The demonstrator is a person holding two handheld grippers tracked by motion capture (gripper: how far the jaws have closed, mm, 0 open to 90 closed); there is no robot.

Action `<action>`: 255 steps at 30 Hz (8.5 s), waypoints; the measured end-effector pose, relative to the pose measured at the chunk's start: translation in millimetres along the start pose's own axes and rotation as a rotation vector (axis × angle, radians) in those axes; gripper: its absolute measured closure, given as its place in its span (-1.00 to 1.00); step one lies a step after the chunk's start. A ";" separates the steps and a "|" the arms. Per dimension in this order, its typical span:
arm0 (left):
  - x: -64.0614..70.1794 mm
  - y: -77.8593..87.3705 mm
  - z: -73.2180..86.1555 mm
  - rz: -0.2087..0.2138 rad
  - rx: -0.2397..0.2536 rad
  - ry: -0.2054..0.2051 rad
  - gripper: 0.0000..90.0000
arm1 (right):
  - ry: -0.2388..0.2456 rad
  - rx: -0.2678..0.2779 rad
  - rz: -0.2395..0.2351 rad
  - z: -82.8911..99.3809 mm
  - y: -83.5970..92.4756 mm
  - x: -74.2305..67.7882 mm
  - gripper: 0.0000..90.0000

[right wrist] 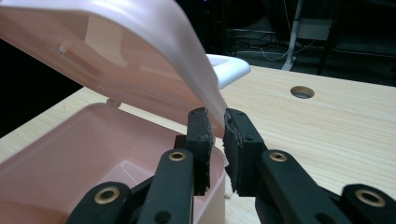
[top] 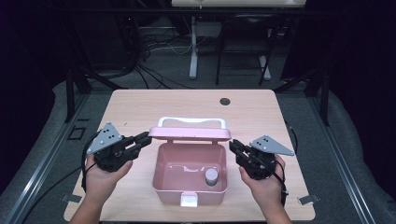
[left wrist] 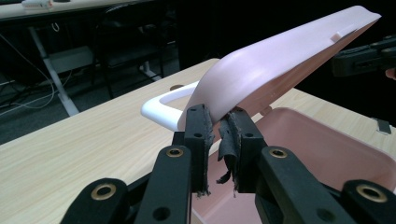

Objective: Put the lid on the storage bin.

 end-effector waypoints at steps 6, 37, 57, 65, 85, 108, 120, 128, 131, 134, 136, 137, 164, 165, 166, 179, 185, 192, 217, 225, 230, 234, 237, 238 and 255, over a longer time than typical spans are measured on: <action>1.7 -0.8 -1.6 -0.021 -0.006 0.000 0.77 | -0.029 0.019 0.002 -3.0 5.7 9.7 0.72; 0.2 4.3 -0.2 0.030 0.015 0.037 0.77 | -0.060 0.015 -0.018 -3.7 7.8 20.8 0.55; 7.5 10.6 10.4 0.043 -0.007 0.020 0.73 | -0.048 0.004 -0.032 -2.0 4.1 23.2 0.31; 11.3 13.2 16.1 0.052 -0.010 0.017 0.72 | -0.049 0.005 -0.033 -1.8 4.3 24.2 0.30; 18.6 19.3 29.1 0.062 -0.026 0.011 0.72 | -0.064 0.008 -0.040 -0.6 4.0 25.6 0.29; 24.4 22.0 41.8 0.063 -0.016 0.021 0.72 | -0.072 0.005 -0.040 1.2 3.1 27.4 0.29; 27.4 23.9 48.8 0.066 -0.024 0.019 0.71 | -0.073 0.004 -0.037 1.7 2.8 27.8 0.29; 29.4 25.7 55.3 0.072 -0.038 0.018 0.71 | -0.077 0.003 -0.038 2.2 2.9 28.3 0.28; 30.3 25.9 56.7 0.070 -0.038 0.019 0.71 | -0.076 0.000 -0.037 2.9 2.5 28.5 0.28; 30.9 26.4 58.6 0.073 -0.044 0.014 0.71 | -0.074 0.001 -0.036 3.3 1.8 28.7 0.28; 31.3 26.2 59.7 0.071 -0.040 0.016 0.71 | -0.075 -0.001 -0.036 3.6 1.6 28.8 0.28; 31.3 26.4 60.6 0.072 -0.043 0.013 0.71 | -0.076 -0.002 -0.037 3.9 1.5 28.8 0.28; 36.9 26.3 79.8 0.081 -0.062 0.024 0.71 | -0.076 -0.021 -0.036 9.6 -3.1 28.3 0.28; 37.0 26.5 80.9 0.083 -0.066 0.025 0.71 | -0.076 -0.021 -0.035 9.7 -3.1 28.3 0.28; 36.9 26.9 82.0 0.085 -0.075 0.025 0.71 | -0.075 -0.021 -0.035 9.9 -3.2 28.4 0.28; 39.4 25.8 91.0 0.088 -0.078 0.039 0.72 | -0.070 -0.028 -0.035 11.8 -5.0 26.6 0.28; 40.4 25.7 95.5 0.091 -0.093 0.042 0.72 | -0.070 -0.030 -0.034 12.6 -5.2 27.1 0.28; 40.7 25.2 98.5 0.093 -0.097 0.044 0.72 | -0.067 -0.035 -0.033 14.6 -6.9 27.8 0.28; 43.8 23.7 109.7 0.099 -0.122 0.039 0.72 | -0.070 -0.040 -0.029 16.5 -7.8 28.6 0.28; 44.5 24.7 110.2 0.099 -0.121 0.038 0.72 | -0.072 -0.040 -0.029 16.9 -8.3 28.7 0.28; 44.9 25.8 110.6 0.094 -0.122 0.030 0.72 | -0.073 -0.041 -0.029 17.0 -8.1 29.0 0.28; 45.3 26.4 111.1 0.091 -0.124 0.026 0.72 | -0.075 -0.039 -0.029 17.1 -8.5 29.1 0.28; 46.0 26.8 112.1 0.087 -0.131 0.020 0.72 | -0.075 -0.040 -0.029 17.2 -8.5 29.3 0.28; 46.2 26.8 112.3 0.087 -0.132 0.021 0.72 | -0.075 -0.041 -0.029 17.3 -8.5 29.3 0.28; 45.5 27.1 117.6 0.090 -0.143 0.025 0.72 | -0.076 -0.047 -0.026 18.5 -9.1 30.4 0.27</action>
Point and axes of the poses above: each handheld gripper's, and its own axes: y roughly backward along the jaws, z roughly out of its underside, x roughly to its right, the point moved 6 cm from there along -y, roughly forward along the jaws, and after that the axes turned 3 degrees about -z, right-handed, at the moved point
